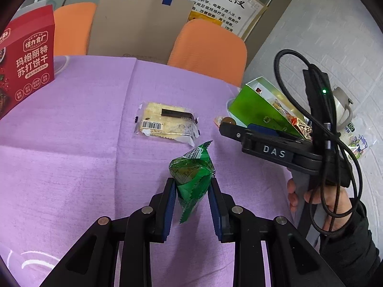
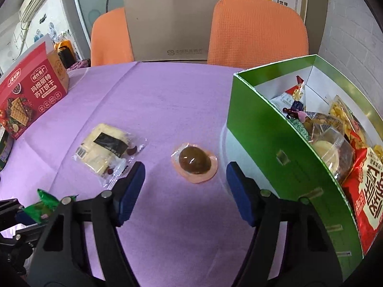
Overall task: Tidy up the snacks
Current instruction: 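Grasp the brown round wrapped snack with the right tool, then carry the green packet and brown round snack into the green box with both tools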
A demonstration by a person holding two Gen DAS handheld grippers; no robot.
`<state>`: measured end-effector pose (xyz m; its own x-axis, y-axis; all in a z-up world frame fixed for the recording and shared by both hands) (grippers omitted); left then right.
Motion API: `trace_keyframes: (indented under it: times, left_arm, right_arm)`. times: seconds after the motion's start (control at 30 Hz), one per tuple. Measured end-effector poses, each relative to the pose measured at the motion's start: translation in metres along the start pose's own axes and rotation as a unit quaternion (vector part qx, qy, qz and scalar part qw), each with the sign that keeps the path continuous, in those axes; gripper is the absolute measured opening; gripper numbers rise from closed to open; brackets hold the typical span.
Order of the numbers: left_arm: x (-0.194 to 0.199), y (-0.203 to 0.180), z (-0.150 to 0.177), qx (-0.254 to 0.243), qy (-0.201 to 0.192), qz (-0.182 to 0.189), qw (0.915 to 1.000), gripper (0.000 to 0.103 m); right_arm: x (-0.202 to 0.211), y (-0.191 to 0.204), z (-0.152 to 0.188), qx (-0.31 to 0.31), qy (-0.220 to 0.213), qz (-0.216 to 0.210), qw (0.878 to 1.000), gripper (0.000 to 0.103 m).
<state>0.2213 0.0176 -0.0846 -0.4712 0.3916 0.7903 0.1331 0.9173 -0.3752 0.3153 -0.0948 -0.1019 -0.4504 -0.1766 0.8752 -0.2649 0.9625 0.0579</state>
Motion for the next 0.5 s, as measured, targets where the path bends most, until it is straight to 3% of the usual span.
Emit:
trace_keyframes:
  times: [0.07, 0.1, 0.13, 0.5]
  left_arm:
    - [-0.001, 0.002, -0.001, 0.000, 0.002, 0.002, 1.0000, 0.027]
    - [-0.001, 0.003, -0.001, 0.000, 0.004, 0.003, 1.0000, 0.027]
    - [-0.002, 0.003, -0.001, 0.000, 0.005, 0.003, 1.0000, 0.027]
    - [0.002, -0.007, 0.003, -0.001, 0.002, -0.008, 1.0000, 0.027]
  right_arm:
    - [-0.005, -0.001, -0.001, 0.001, 0.004, 0.002, 1.000, 0.059]
    - [-0.006, -0.003, -0.001, 0.002, 0.003, 0.012, 1.000, 0.043]
    - [-0.006, -0.003, -0.001, 0.011, 0.003, 0.024, 1.000, 0.037]
    - [0.034, 0.012, 0.031, 0.017, -0.030, -0.027, 0.999, 0.035]
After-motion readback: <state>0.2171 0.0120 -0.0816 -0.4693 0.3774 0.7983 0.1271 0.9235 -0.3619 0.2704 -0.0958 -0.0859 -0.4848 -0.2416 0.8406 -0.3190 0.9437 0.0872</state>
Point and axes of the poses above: each gripper's, at about its wrist camera, not at the fingertips, and x roughly against the way its jaws point, y to its left, z to its underside, the point moved 8 cm from there along -x, roughly the way its jaws point, and after that the axes turned 8 degrees about y, right-handed, at the moved point
